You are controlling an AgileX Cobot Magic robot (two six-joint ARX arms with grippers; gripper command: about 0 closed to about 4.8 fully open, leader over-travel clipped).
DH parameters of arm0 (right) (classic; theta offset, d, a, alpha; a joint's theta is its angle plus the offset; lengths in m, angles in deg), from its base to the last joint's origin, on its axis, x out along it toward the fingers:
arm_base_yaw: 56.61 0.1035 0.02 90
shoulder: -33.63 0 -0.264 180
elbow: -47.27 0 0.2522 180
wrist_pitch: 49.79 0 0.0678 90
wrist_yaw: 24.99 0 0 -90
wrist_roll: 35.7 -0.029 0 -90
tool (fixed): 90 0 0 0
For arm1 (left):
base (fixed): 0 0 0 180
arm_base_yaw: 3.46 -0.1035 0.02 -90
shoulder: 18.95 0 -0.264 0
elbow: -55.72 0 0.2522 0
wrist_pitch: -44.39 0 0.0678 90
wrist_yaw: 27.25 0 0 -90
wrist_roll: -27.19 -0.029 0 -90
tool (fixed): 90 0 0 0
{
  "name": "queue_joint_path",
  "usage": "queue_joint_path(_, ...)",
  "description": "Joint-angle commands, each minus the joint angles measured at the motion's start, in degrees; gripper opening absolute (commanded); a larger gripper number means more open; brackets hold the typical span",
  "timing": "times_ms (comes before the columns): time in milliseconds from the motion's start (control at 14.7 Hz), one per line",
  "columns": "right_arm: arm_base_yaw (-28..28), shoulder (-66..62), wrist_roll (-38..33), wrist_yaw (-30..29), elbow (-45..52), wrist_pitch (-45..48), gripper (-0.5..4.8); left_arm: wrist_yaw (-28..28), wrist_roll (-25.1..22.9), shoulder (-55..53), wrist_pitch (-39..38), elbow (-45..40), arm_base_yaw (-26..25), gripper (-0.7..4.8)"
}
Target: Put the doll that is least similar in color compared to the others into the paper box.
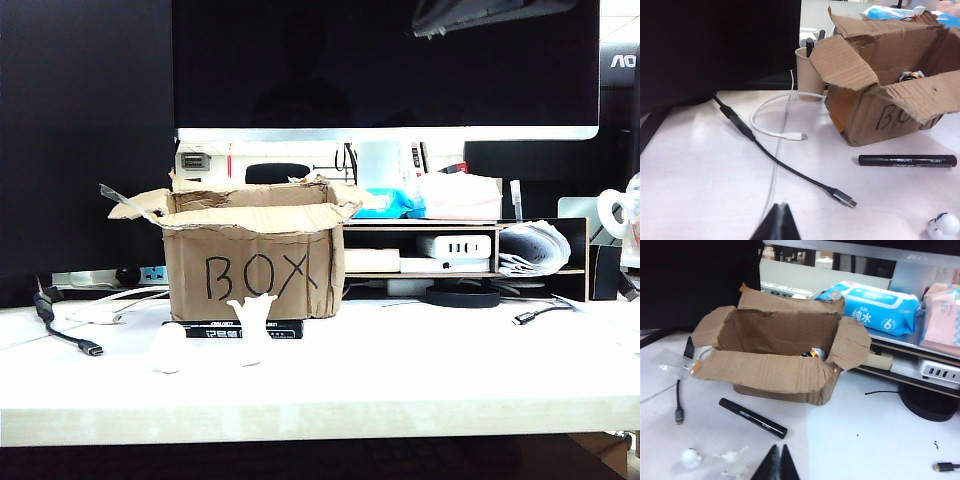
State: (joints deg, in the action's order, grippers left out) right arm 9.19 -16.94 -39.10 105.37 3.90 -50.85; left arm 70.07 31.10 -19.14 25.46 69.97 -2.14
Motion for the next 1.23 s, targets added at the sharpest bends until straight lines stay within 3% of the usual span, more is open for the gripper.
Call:
queue_joint_path(68, 0.1, 0.1, 0.0, 0.5, -0.3, -0.1, -0.05, 0.0, -0.1, 0.0, 0.5, 0.1, -0.1, -0.05)
queue_joint_path(682, 0.0, 0.1, 0.7, 0.8, -0.3, -0.7, -0.05, 0.0, -0.1, 0.0, 0.5, 0.1, -0.1, -0.05)
queue_joint_path(818, -3.3, 2.4, 2.7, 0.2, -0.3, -4.1, -0.05, 0.0, -0.1, 0.0, 0.5, 0.1, -0.1, -0.05)
queue_joint_path(1023, -17.6, 11.3, 3.0, -4.1, -0.2, -16.6, -0.05, 0.1, -0.1, 0.0, 0.5, 0.1, -0.1, -0.05)
queue_joint_path(1227, -42.2, 19.8, 1.8, -18.3, 2.1, -16.7, -0.05, 0.4, -0.1, 0.0, 0.5, 0.1, -0.1, -0.05)
